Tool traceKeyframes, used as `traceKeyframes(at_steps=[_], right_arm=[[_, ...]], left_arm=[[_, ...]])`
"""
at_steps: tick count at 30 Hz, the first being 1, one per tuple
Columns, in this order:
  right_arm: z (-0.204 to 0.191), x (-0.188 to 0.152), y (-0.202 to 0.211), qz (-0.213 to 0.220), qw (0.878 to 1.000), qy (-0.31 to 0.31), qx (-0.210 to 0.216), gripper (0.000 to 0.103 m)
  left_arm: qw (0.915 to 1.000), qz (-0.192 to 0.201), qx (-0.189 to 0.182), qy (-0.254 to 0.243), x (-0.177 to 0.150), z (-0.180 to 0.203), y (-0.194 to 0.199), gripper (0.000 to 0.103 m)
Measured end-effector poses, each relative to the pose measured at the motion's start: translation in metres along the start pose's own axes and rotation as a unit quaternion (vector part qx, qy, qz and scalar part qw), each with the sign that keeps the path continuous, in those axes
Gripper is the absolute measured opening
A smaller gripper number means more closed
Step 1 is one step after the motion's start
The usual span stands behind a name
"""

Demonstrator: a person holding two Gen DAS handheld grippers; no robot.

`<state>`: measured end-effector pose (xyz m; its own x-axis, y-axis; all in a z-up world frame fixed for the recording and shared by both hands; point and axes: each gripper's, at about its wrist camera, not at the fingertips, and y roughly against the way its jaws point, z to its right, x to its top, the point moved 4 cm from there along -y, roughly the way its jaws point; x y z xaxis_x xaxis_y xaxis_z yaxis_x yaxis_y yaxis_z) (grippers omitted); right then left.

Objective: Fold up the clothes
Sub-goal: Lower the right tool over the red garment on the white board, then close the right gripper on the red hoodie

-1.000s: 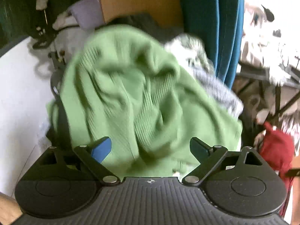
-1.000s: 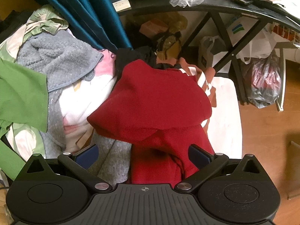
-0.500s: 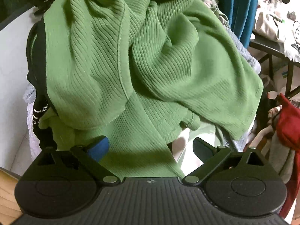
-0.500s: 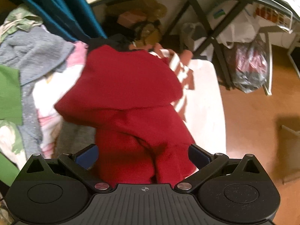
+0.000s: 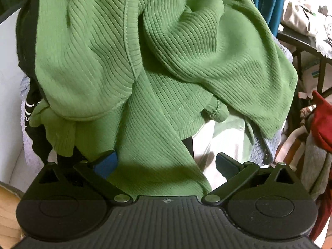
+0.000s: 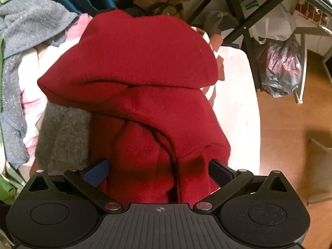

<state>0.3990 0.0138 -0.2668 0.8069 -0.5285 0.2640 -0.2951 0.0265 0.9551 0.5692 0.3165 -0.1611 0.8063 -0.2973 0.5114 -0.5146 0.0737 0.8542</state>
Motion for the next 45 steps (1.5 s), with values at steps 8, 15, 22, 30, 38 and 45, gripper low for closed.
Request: traceKeyframes(at_steps=[8,15,22,30,38,45], right_arm=[[-0.007,0.001,-0.023,-0.005,1.0,0.012,-0.009,0.102],[-0.02,0.0,-0.035,0.007,0.998,0.042,-0.035,0.102],[-0.027,0.004,-0.041,-0.002,0.998,0.037,-0.051,0.102],[-0.021,0.004,-0.041,-0.009,0.999,0.012,-0.045,0.102],[-0.007,-0.002,-0.04,0.01,1.0,-0.013,-0.017,0.102],[0.007,-0.006,-0.041,0.017,0.999,-0.038,0.013,0.102]], left_arm=[[0.9999,-0.002,0.011,-0.009,0.006,0.006,-0.016,0.103],[0.9992,0.003,0.03,-0.024,0.007,0.014,-0.025,0.103],[0.9995,-0.003,0.026,-0.018,0.014,0.013,-0.028,0.103],[0.9991,0.007,0.037,-0.019,0.016,0.018,-0.025,0.103],[0.999,0.004,0.041,-0.013,0.023,0.021,-0.024,0.103],[0.9976,-0.006,0.059,-0.037,0.027,0.03,-0.022,0.103]])
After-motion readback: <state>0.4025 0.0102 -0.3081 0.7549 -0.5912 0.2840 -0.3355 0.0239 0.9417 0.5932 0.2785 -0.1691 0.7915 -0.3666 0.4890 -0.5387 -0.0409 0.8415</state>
